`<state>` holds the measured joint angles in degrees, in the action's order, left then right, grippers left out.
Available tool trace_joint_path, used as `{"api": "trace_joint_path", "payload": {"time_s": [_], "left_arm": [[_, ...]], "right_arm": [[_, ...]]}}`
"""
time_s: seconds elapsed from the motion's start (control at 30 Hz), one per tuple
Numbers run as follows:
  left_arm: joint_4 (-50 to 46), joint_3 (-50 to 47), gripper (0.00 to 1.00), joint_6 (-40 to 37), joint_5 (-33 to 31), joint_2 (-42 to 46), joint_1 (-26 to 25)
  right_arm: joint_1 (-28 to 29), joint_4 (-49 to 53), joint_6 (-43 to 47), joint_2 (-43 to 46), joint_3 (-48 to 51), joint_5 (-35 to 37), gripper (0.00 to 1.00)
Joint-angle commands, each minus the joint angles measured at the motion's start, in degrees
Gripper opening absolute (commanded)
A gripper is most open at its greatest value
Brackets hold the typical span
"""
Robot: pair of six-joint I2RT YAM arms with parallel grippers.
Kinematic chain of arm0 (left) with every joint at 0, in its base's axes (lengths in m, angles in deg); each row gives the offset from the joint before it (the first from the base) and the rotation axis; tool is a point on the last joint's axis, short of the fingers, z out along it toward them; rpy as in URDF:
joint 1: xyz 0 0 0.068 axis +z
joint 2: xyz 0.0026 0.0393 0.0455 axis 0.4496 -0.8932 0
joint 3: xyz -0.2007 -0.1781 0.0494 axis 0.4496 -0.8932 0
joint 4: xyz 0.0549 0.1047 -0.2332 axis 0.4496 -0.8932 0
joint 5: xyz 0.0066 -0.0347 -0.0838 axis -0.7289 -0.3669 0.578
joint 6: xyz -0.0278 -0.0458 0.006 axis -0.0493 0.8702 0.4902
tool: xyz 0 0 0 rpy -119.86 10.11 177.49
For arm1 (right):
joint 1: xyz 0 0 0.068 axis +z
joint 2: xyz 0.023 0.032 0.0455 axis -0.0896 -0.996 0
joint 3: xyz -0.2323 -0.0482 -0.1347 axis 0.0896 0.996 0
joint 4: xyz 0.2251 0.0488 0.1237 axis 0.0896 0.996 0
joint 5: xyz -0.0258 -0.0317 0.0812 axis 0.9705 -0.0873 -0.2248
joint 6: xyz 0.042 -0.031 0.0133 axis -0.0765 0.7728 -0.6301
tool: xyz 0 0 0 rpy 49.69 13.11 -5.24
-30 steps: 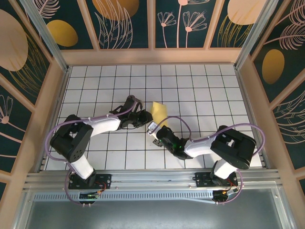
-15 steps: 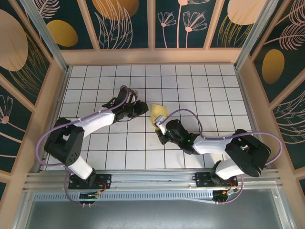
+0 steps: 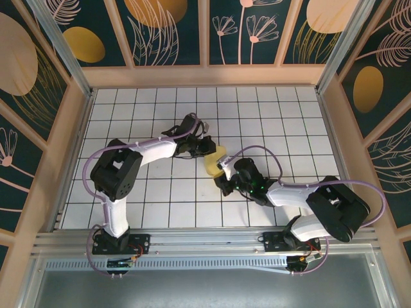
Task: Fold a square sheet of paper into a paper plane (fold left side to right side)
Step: Third fold the triangle at the center of the table.
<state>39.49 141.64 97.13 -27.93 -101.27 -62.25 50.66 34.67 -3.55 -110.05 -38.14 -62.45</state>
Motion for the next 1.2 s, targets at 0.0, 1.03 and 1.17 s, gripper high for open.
{"api": "trace_joint_path", "payload": {"time_s": [0.0,1.03,1.17], "left_arm": [[-3.12,2.51,0.1,-2.71,1.11,-3.04,0.05],[-4.91,1.14,0.03,-6.46,-4.29,-8.05,0.09],[-4.92,1.27,0.02,-7.26,-4.53,-8.33,0.05]], "right_arm": [[-0.65,-1.84,-1.58,-0.06,0.69,-2.93,0.0],[-9.29,2.85,-6.75,-8.87,-5.09,-7.4,0.0],[-9.75,4.25,-5.83,-9.88,-6.25,-7.09,0.0]]}}
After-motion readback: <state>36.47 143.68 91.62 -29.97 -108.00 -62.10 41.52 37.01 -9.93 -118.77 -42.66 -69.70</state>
